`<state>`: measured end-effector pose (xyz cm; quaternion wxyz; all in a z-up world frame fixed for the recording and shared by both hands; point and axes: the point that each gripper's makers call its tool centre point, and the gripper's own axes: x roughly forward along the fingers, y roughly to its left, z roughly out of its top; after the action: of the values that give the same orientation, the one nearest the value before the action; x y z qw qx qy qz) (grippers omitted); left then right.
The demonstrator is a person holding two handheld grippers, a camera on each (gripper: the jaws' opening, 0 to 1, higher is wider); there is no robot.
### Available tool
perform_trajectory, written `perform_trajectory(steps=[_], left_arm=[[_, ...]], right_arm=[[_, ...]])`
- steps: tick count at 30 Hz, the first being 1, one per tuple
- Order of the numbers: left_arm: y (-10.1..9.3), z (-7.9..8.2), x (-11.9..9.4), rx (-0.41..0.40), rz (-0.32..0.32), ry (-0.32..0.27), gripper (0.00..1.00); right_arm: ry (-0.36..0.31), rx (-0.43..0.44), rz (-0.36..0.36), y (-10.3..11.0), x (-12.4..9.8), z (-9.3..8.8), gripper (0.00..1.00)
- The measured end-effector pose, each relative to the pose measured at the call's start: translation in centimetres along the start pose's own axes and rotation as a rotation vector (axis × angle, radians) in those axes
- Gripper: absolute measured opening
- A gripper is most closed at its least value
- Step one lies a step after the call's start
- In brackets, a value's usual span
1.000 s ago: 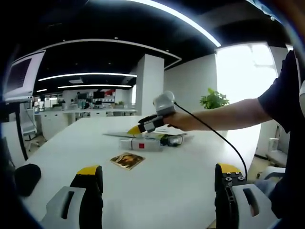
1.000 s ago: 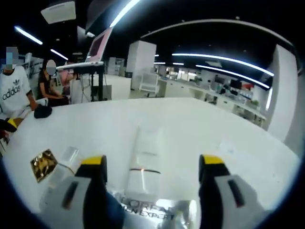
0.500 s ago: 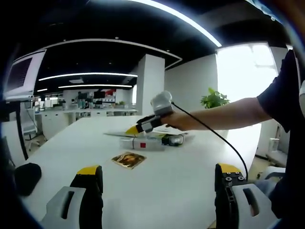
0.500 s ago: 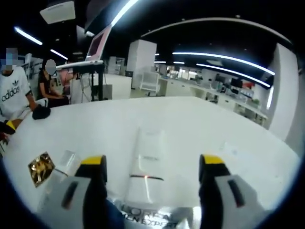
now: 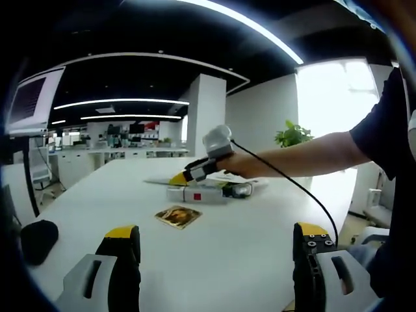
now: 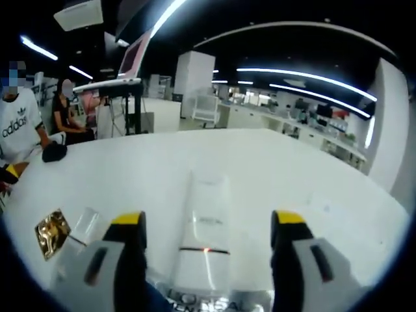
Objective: Arrange the skincare products in the storage area until every visible bottle or jar stands upright without overlapping.
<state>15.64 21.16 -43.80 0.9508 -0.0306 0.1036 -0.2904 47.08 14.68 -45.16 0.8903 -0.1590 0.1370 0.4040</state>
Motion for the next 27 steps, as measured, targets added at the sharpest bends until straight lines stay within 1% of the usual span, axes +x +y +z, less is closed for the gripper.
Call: perform_trajectory(steps=[4, 12, 17, 27], left_arm=[[0.1, -0.1, -0.1, -0.002, 0.002, 0.0, 1.0], [0.1, 0.1, -0.2, 0.004, -0.001, 0.0, 1.0], [0.3, 0.1, -0.2, 0.004, -0.002, 0.0, 1.0], [0.6, -0.1, -0.3, 0.001, 0.0, 0.001, 1.0]], right_arm=[[-0.002, -0.002, 0.003, 0.2, 0.4, 0.5, 0.76], [0.013, 0.005, 0.016, 0.5, 1.0, 0.5, 0.7], [0.02, 0.001, 0.019, 0.4, 1.6, 1.0, 0.69], [0.037, 0.033, 0.023, 0.1, 2.6, 0.8, 0.67]])
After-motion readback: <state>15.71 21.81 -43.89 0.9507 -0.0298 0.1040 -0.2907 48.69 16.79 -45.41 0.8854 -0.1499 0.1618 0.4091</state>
